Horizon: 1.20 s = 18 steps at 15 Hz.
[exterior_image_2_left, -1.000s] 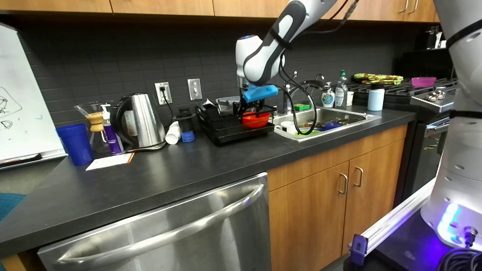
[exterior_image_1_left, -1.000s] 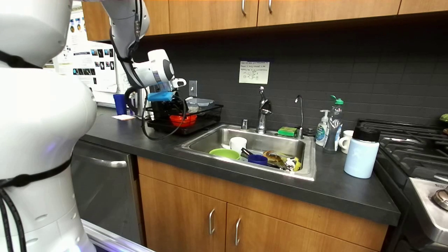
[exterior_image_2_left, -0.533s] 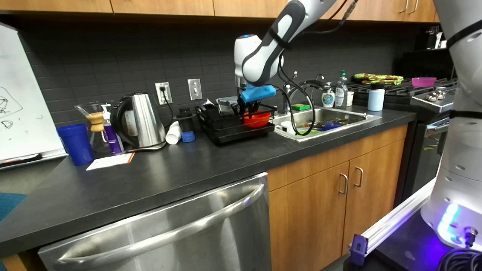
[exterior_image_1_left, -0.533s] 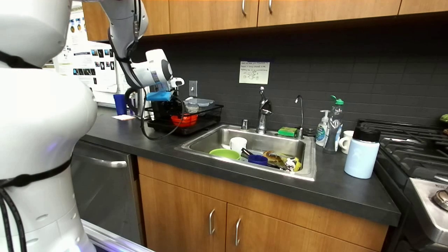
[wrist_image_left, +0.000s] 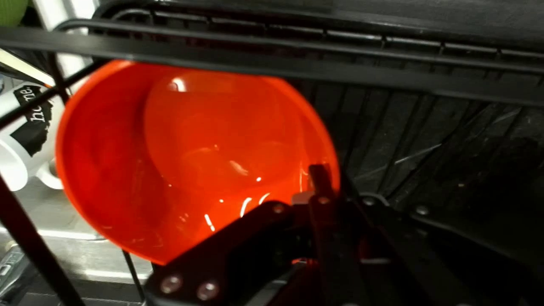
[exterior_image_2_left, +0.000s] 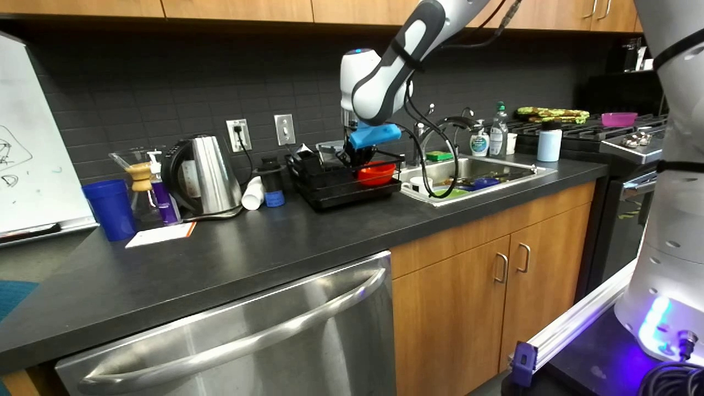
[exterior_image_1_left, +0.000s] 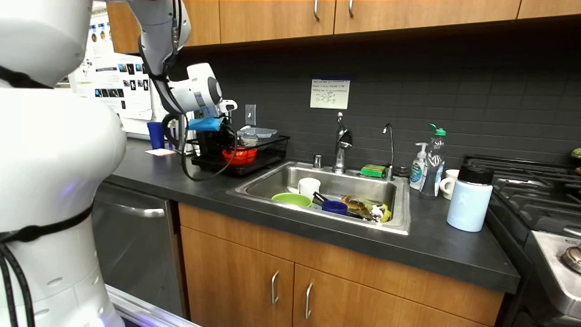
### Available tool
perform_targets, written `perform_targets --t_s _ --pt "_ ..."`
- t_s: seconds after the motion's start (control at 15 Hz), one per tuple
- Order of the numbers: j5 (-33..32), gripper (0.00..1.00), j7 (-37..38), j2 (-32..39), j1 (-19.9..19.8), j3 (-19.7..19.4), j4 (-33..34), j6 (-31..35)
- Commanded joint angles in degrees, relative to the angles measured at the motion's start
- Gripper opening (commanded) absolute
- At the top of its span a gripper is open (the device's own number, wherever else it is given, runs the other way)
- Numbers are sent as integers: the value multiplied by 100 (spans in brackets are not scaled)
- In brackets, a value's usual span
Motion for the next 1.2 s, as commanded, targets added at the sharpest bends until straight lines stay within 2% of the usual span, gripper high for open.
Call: perform_targets --t_s 0.0,0.6,1.13 --pt "123 1 -87 -242 -34 -49 -252 46" --pt "63 1 -179 -1103 -83 27 -1074 702" --pt "1132 1 -1199 -1554 -398 488 -1469 845"
